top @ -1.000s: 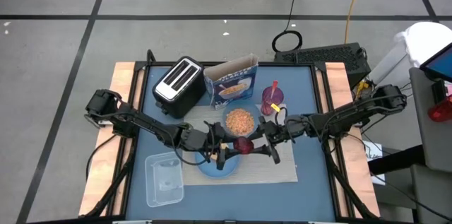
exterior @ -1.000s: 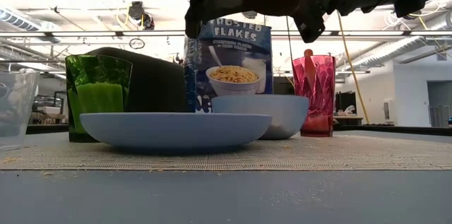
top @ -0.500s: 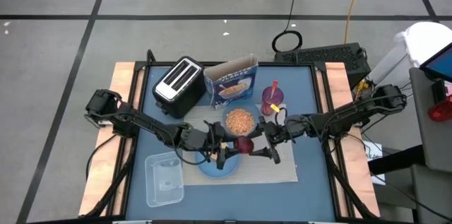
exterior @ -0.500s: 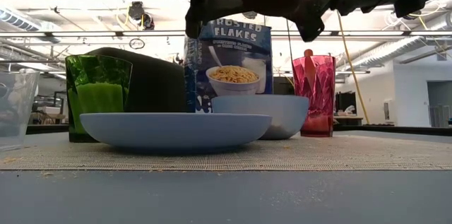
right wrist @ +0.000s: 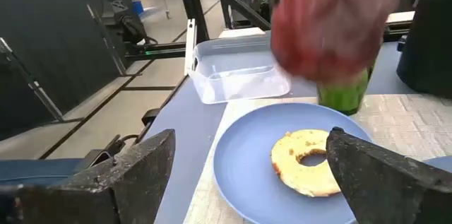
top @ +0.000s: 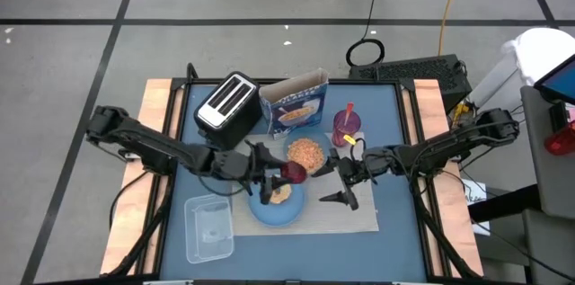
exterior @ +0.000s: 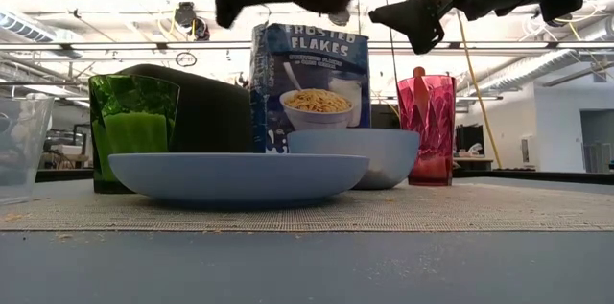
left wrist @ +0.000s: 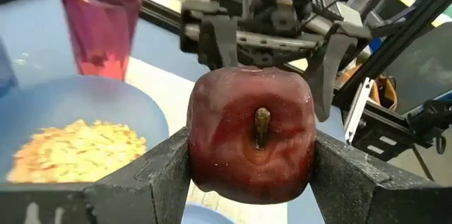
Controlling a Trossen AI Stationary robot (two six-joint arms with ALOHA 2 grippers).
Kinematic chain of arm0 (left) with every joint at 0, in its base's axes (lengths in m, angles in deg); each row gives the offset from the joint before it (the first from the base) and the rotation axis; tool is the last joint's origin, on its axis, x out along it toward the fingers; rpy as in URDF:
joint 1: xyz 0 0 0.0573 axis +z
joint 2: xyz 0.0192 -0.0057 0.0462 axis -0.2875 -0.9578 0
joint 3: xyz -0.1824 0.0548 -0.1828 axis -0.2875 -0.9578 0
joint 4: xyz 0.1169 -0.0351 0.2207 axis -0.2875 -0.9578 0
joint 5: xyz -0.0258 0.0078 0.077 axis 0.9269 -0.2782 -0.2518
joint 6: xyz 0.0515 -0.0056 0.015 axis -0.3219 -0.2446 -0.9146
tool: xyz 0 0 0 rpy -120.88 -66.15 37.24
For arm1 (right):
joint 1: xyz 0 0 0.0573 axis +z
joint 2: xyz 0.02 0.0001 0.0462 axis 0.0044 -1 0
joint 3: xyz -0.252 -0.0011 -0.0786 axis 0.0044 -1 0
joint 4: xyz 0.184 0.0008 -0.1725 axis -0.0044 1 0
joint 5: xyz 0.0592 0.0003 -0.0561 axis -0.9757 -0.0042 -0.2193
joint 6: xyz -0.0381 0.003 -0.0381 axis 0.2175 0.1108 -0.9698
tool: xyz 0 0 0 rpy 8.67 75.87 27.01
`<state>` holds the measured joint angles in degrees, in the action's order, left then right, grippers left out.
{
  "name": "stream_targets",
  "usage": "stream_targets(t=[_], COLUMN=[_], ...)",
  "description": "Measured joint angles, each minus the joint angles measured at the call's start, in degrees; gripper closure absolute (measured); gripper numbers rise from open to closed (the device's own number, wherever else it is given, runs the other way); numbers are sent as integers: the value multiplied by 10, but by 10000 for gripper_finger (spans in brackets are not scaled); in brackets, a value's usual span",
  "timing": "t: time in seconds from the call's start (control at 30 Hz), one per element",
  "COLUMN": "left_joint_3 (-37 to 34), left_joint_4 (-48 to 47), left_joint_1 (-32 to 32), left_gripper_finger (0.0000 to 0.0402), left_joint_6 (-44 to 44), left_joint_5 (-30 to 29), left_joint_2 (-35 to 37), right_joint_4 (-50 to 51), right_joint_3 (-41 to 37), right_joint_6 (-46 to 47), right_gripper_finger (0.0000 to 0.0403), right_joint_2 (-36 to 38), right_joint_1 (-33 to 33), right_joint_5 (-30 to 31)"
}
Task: Arrange a breakfast setting
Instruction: Put the apple on the top left of the gray placemat
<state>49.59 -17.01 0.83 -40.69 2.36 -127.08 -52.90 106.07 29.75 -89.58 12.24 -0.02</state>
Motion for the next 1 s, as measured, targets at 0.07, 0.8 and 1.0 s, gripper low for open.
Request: stream_targets(t=[0.07,0.8,1.0], left_joint_3=[1,0,2], left_joint_4=[-38,-301,-297], left_joint_1=[6,103,115], left_gripper_finger=[158,158,158], left_joint_6=[3,122,141], left_joint_5=[-1,-28,-26], left_joint_2=[26,72,42], right_joint_4=[2,7,11], right_joint_3=[0,0,0], right_joint_6=[0,0,0], right_gripper_finger=[49,50,50], right_joint_2=[2,3,2], right_joint_1=[0,0,-1], right_joint_5=[1,2,2])
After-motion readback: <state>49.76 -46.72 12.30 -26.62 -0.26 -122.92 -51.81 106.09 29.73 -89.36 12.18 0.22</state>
